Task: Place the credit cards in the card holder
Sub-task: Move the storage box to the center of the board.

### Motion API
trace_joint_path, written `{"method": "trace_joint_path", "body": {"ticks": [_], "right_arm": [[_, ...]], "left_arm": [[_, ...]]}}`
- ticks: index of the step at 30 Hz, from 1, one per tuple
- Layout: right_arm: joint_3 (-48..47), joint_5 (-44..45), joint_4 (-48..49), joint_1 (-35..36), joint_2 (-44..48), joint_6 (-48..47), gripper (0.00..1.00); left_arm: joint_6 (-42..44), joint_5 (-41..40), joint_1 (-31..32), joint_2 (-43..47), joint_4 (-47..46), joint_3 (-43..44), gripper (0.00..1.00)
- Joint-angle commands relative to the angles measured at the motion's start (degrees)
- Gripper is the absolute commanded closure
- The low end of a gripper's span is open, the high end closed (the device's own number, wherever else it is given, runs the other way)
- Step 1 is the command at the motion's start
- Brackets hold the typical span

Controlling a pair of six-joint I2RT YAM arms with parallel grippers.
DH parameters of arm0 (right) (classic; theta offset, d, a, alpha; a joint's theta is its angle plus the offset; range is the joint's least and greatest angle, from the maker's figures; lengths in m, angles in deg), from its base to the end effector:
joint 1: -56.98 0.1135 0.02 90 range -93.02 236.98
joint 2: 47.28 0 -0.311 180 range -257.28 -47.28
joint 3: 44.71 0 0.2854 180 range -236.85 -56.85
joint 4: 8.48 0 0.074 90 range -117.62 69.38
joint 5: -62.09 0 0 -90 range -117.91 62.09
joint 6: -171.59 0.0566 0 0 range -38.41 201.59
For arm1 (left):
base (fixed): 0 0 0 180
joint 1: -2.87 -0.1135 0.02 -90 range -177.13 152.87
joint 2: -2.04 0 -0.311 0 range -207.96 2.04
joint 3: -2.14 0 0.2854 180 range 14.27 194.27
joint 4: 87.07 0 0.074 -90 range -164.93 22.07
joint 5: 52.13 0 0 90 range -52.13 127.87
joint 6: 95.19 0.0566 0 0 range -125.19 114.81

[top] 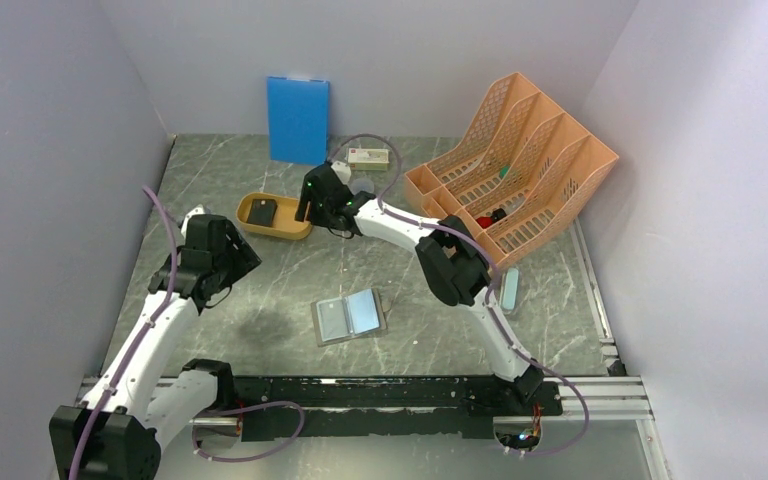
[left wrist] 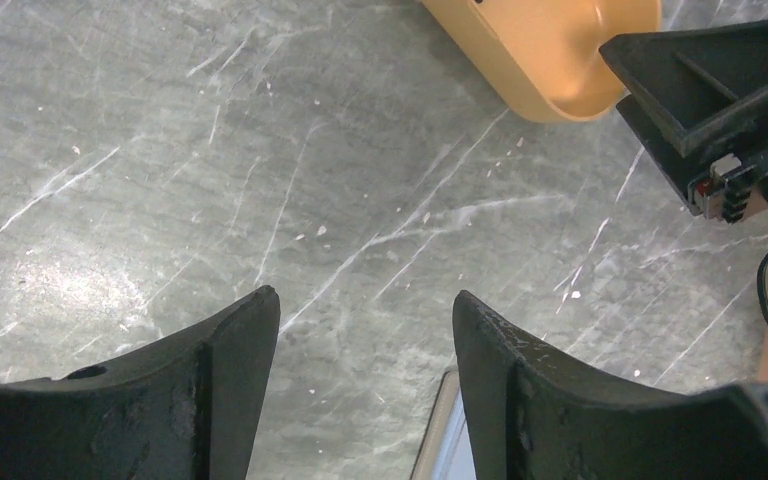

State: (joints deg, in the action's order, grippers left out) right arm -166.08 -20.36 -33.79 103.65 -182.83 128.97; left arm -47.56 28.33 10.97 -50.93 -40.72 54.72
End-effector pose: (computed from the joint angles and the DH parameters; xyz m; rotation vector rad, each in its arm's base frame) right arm 0.4303 0.4453 0.1786 0.0879 2.3555 0.7072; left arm 0.2063 -0.0199 0.2653 -0.7772 2.2532 -0.2229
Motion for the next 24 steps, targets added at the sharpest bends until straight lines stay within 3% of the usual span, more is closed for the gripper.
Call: {"method": "trace_joint_path", "body": {"ticks": [1,8,17,24], "right_arm": [[-4.2,1.4,-5.6,0.2,-2.9,-1.0,0.34],[-5.8,2.1,-8.2,0.2,-4.8,-1.8,0.43],[1.1,1.7,-6.5,-0.2,-0.7,-2.0,0.65],[13.8,1.7,-3.3,-1.6,7.7,-2.3,0.68]], "left_arm": [[1.9,1.4,0.1,1.5,-0.1,-1.4,0.32],[2.5,0.8,0.2,1.3,-0.4,-1.4,0.32],[2.5,0.5,0.2,0.9,-0.7,-1.6,0.32],[2.6,0.4,0.2,0.9,-1.3,-1.9,0.32]]}}
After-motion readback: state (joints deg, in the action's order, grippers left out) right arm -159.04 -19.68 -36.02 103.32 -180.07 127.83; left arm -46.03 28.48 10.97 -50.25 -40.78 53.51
